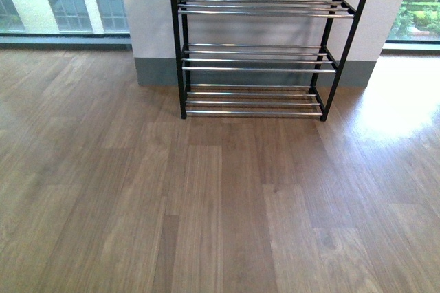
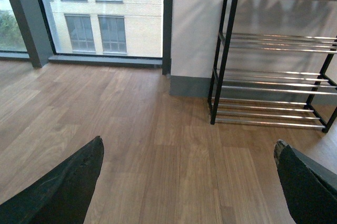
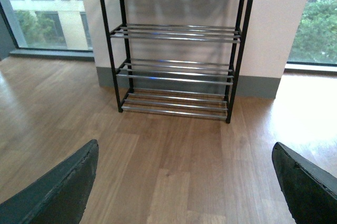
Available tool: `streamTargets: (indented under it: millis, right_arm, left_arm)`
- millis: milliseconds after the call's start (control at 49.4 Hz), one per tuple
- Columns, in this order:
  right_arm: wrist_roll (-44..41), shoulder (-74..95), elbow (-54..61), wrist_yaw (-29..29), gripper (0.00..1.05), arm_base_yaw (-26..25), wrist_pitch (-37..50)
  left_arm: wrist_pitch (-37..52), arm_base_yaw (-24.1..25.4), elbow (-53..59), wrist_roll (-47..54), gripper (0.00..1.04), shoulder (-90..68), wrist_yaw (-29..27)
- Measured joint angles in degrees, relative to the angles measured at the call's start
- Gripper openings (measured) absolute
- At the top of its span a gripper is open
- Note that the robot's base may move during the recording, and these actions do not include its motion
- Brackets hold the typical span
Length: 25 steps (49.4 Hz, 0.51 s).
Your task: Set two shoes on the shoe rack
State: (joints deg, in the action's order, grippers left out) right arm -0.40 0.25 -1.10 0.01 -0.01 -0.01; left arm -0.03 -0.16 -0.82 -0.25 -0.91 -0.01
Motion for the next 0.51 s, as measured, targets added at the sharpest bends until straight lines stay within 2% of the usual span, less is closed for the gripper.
streamTargets:
  millis: [506]
  right_arm:
    - [0.0,0.0,0.0,0.0,0.95,0.0,0.0]
  left_arm:
    - [0.0,0.0,0.0,0.0,0.95,0.0,0.0]
